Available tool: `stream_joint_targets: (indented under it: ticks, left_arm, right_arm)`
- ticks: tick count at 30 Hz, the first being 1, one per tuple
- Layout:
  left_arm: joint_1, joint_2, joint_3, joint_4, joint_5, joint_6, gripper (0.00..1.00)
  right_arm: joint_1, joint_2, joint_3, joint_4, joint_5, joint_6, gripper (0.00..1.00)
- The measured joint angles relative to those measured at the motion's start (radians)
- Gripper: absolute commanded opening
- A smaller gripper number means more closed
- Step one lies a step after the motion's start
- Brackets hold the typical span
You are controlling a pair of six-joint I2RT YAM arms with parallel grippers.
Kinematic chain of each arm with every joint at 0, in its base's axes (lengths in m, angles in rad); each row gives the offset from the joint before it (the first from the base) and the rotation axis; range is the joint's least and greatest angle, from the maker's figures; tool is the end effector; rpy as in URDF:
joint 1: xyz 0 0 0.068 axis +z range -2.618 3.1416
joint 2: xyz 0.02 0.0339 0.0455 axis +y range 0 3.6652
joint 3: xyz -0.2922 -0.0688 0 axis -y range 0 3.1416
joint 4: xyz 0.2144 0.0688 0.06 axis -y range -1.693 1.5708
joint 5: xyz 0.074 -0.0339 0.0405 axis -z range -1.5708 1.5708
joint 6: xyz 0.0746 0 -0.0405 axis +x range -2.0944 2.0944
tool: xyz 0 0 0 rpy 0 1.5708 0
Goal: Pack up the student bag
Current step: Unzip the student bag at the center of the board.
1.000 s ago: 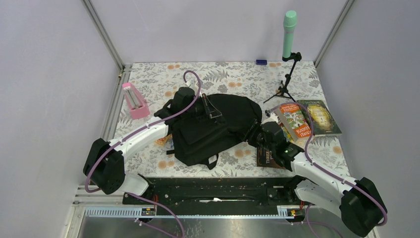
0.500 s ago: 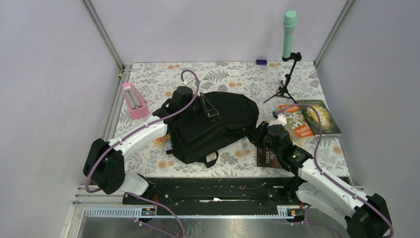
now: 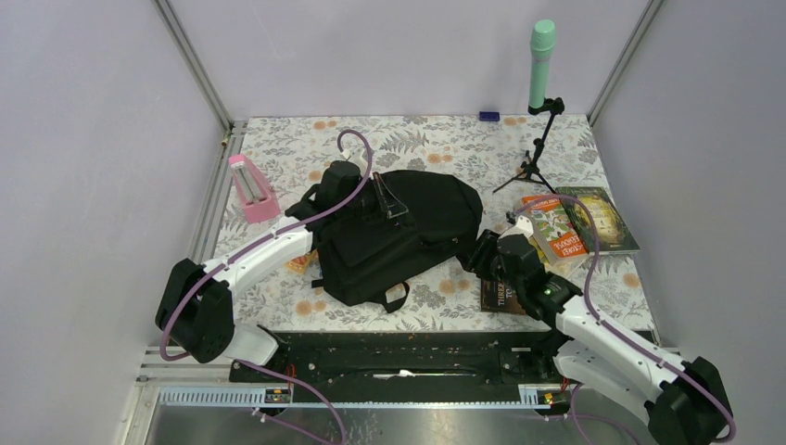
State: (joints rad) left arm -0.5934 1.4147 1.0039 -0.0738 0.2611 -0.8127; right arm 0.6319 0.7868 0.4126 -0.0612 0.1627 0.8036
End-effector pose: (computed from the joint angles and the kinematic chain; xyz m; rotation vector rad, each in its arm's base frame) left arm 0.2581 -0.1973 0.3035 -0.0684 2.2382 -1.0948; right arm 0.1435 0.0901 0.2356 0.2860 2.0621 0.7443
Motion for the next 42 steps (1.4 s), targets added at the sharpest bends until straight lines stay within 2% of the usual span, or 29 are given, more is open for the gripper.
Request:
stream_joint_targets:
  ticks: [5,16,35,42]
  left_arm:
    - [0.000,0.000,0.000,0.000,0.000,0.000,0.00]
    - [0.000,0.001,0.000,0.000,0.001,0.000,0.00]
    - [0.001,0.005,0.000,0.000,0.000,0.000,0.00]
    - [0.003,0.008,0.000,-0.001,0.000,0.000,0.00]
  right_arm:
    - [0.022,0.091,0.014,0.037,-0.017,-0.002,0.59]
    - [0.069,0.136,0.066,0.104,-0.014,0.001,0.65]
    - [0.103,0.355,0.211,0.082,0.108,-0.098,0.62]
    - [0.117,0.399,0.215,0.071,0.138,-0.115,0.63]
